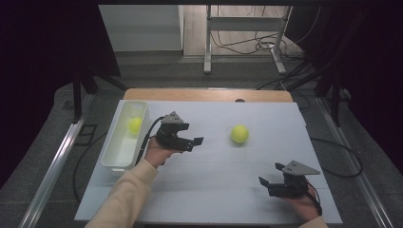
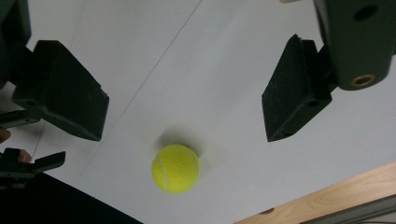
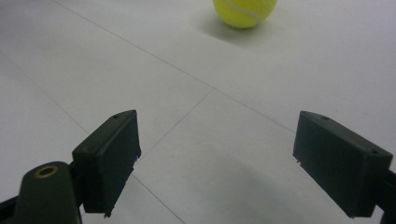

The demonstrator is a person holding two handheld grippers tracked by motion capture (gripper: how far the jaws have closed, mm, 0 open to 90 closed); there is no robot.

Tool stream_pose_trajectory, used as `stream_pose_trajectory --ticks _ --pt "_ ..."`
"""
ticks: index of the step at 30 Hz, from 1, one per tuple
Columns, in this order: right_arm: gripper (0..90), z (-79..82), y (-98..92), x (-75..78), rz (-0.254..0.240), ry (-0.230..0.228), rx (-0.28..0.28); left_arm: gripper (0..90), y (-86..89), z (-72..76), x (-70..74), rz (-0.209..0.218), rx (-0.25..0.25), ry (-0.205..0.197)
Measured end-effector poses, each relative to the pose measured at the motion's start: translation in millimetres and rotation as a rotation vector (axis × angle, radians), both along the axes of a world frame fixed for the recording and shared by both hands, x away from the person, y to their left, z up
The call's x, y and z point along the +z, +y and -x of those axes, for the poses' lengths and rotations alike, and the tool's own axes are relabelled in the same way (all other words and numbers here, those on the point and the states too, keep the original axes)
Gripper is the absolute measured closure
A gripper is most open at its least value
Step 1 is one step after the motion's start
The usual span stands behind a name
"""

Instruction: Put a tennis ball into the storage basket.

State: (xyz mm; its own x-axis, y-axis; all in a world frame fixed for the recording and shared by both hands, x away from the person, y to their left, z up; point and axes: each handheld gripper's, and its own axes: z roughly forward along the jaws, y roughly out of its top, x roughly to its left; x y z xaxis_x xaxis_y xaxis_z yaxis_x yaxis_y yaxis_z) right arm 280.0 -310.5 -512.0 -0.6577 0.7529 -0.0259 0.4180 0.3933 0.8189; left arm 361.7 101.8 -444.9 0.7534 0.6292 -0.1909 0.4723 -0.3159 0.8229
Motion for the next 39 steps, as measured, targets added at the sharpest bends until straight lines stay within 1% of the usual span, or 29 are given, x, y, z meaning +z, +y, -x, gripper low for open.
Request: stream_pose_trajectory --ticks 4,12,20,24,30,39 --pt "15.4 0.0 -0.1 0.0 0.0 0.0 0.0 15.5 -5.4 -2.1 -3.6 -0.022 -0.009 0.006" --pt "15.4 -0.2 0.0 -0.2 -0.001 -0.001 -0.002 15.5 -14.2 -4.5 -6.5 -0.026 -0.018 0.008" --pt "15.5 -0.2 -0.4 -0.1 0.0 0.003 -0.003 15.6 -25.3 -9.2 -10.7 -0.031 -0.033 0.019" --pt "15.5 -0.3 -0.8 -0.1 -0.001 0.003 -0.003 15.6 -29.8 -11.3 -12.9 -0.042 -0.036 0.017" --pt "15.5 -0.4 -0.8 -0.2 0.0 0.002 -0.003 15.6 -34.0 -13.5 -14.8 -0.036 -0.039 0.021" --pt "15.5 -0.4 -1.0 0.1 -0.001 -0.005 -0.006 15.7 -48.2 -19.8 -18.9 -0.038 -0.054 0.024"
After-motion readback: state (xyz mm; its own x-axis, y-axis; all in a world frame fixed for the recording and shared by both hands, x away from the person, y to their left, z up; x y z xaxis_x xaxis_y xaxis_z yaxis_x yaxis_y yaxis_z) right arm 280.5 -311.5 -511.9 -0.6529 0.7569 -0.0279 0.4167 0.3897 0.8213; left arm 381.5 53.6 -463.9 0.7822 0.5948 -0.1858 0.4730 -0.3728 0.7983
